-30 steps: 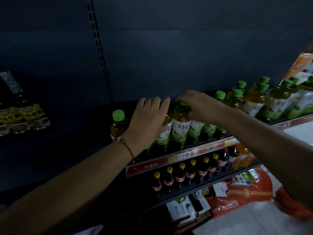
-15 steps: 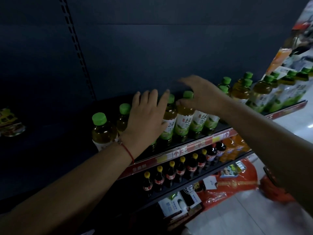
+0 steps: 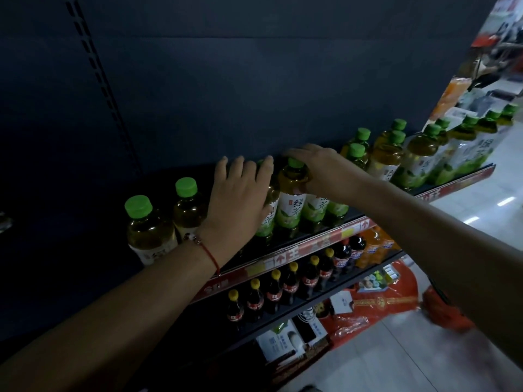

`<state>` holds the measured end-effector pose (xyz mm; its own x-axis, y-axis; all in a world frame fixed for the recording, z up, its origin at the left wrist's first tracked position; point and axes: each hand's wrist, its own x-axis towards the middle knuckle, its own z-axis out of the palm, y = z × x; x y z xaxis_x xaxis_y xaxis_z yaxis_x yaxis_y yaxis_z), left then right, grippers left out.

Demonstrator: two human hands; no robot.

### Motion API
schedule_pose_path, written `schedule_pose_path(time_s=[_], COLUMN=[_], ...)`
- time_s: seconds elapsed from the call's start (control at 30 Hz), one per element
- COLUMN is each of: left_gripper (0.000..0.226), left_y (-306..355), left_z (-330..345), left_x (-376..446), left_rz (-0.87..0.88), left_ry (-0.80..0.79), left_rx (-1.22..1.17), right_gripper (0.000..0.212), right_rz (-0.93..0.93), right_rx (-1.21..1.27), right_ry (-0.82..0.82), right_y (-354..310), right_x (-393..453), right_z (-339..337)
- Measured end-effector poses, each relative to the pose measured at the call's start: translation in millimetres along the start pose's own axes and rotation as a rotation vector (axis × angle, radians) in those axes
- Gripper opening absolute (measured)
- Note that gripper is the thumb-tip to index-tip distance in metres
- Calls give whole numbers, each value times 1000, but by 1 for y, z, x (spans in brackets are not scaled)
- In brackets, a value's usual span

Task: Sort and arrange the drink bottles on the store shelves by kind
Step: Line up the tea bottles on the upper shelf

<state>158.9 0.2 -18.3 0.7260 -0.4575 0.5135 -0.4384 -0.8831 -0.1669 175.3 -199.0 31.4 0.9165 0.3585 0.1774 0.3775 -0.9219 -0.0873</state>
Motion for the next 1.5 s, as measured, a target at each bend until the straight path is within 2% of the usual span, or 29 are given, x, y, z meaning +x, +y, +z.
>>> schedule_pose_path(time_s=[0.07, 0.2, 0.33, 0.4, 0.57, 0.7, 0.8, 0.87, 0.93, 1.03, 1.27, 1.43, 1.5], left_gripper=[89, 89, 91, 89, 77, 81, 87, 87, 87, 86, 83, 80, 82], left_y=[3, 21, 44, 51, 60, 75, 90, 97, 101, 103, 105, 121, 134], left_z=[-2, -6, -2, 3, 9, 9, 11, 14, 19, 24, 29, 26, 26], left_x=[0, 9, 33, 45, 52, 55, 64, 71, 76, 76, 76, 80, 88], left_rz=[-24, -40, -22, -30, -101, -184, -182, -149, -136, -158, -198, -233, -207], left_ry=[-10, 43, 27, -18, -40, -17, 4, -22, -57, -72, -68, 8, 54], left_rx=[0, -40, -46, -33, -21, -49, -74, -56, -41, -53, -48, -37, -41], right_gripper=[82, 77, 83, 81, 76, 78, 69, 66, 71, 77, 73, 79, 77], right_rz=[-10, 23, -24, -83, -175, -241, -246, -183, -137, -168, -180, -202, -119], right_rx=[35, 54, -40, -66, 13, 107, 208, 231, 248, 243, 287, 348, 418], right_ry=[4, 138, -31, -36, 78, 95, 230, 302, 228, 76, 142, 95, 184], right_y=[1, 23, 52, 59, 73, 90, 108, 125, 141, 153, 161, 169, 187], right_x=[-6, -19, -19, -17, -13, -21, -27, -30, -31, -28, -21, -27, -28], right_z=[-3, -23, -23, -16, -3, 3, -5, -12, -14, -6, 6, -6, -19])
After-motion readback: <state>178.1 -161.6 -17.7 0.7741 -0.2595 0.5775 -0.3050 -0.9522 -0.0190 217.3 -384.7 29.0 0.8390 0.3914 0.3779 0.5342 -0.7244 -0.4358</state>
